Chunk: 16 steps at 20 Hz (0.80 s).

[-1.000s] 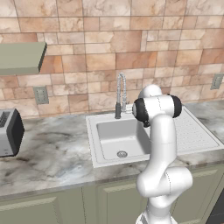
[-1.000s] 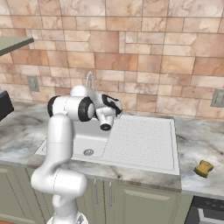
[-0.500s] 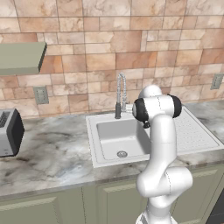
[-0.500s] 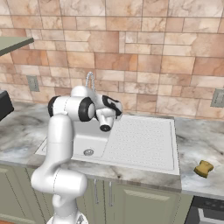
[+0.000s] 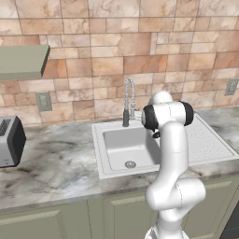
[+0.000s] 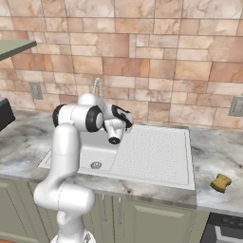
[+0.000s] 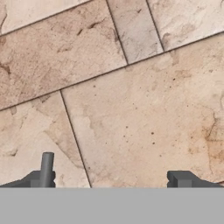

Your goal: Soak the sponge with water for a few seconds and then drop it inside the sink.

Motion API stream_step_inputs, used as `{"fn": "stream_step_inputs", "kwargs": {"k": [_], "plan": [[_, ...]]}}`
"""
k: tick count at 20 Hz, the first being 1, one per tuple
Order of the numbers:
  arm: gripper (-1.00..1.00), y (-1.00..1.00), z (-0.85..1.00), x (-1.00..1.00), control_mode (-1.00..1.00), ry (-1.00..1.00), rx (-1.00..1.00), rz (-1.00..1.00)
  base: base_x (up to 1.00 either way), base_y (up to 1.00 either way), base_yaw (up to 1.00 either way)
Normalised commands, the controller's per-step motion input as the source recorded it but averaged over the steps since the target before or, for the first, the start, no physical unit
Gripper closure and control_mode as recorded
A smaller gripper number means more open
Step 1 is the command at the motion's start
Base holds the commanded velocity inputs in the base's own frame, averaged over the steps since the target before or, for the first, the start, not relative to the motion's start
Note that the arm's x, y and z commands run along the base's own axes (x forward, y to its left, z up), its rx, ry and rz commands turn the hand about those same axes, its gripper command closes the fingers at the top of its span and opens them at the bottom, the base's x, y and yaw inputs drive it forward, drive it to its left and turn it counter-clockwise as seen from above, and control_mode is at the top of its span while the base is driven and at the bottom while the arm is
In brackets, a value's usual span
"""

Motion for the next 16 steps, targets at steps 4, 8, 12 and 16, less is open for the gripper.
{"fn": "stream_step_inputs", "kwargs": {"k": [4, 8, 12, 16], "plan": [[-1.0, -0.89, -0.17, 0.0, -1.0, -0.03, 0.07, -0.01, 0.0, 0.0, 0.0], [-1.0, -0.91, -0.12, 0.0, -1.0, -0.04, 0.07, -0.01, 0.0, 0.0, 0.0], [-1.0, -0.89, -0.14, 0.0, -1.0, -0.05, 0.08, -0.01, 0.0, 0.0, 0.0], [-1.0, -0.81, -0.05, 0.0, -1.0, -0.02, 0.06, 0.0, 0.0, 0.0, 0.0]]}}
